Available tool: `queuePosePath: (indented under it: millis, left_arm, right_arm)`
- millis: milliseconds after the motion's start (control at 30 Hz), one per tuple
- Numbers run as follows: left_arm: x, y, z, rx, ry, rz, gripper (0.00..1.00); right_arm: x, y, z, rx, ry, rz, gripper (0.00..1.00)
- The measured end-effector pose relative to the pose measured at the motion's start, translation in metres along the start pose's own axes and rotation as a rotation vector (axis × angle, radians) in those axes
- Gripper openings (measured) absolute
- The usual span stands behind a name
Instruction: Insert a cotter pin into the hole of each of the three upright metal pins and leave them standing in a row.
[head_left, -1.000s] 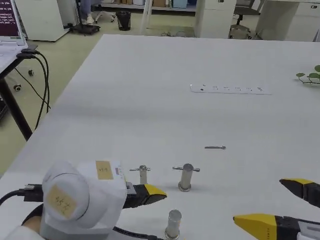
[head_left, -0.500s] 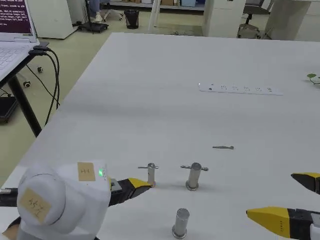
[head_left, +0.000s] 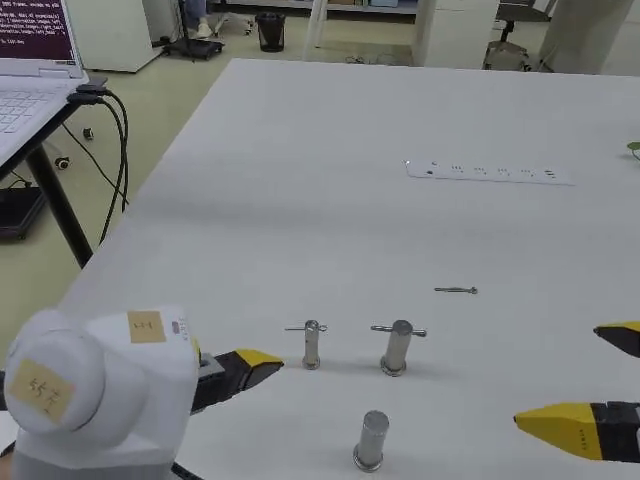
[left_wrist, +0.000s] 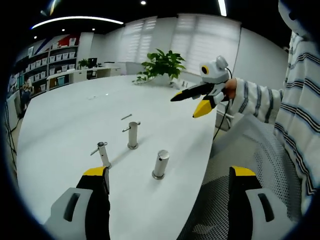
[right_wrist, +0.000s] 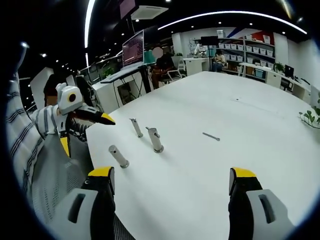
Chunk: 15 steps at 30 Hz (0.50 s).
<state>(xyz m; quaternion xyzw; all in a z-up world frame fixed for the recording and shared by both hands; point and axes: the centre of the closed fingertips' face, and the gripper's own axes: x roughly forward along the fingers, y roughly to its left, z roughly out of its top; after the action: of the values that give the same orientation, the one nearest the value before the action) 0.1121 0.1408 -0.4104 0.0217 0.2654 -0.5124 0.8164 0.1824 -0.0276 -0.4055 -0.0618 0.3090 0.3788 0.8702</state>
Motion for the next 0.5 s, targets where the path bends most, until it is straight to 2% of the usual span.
queuePosePath:
  millis: [233,400,500]
  left_arm:
    - [-0.007,0.004,0.002,0.003,-0.006,0.035,0.99]
    - [-0.011,0.005,-0.001,-0.015,0.002,0.045,0.99]
    - [-0.012,0.003,-0.002,-0.013,0.001,0.041,0.99]
  right_arm:
    - [0.002,-0.008,0.007,-0.048,0.026,0.011,0.93]
    - [0.004,-0.018,0.014,-0.083,0.043,0.01,0.91]
    - [0.006,-0.022,0.016,-0.166,0.074,0.023,0.86]
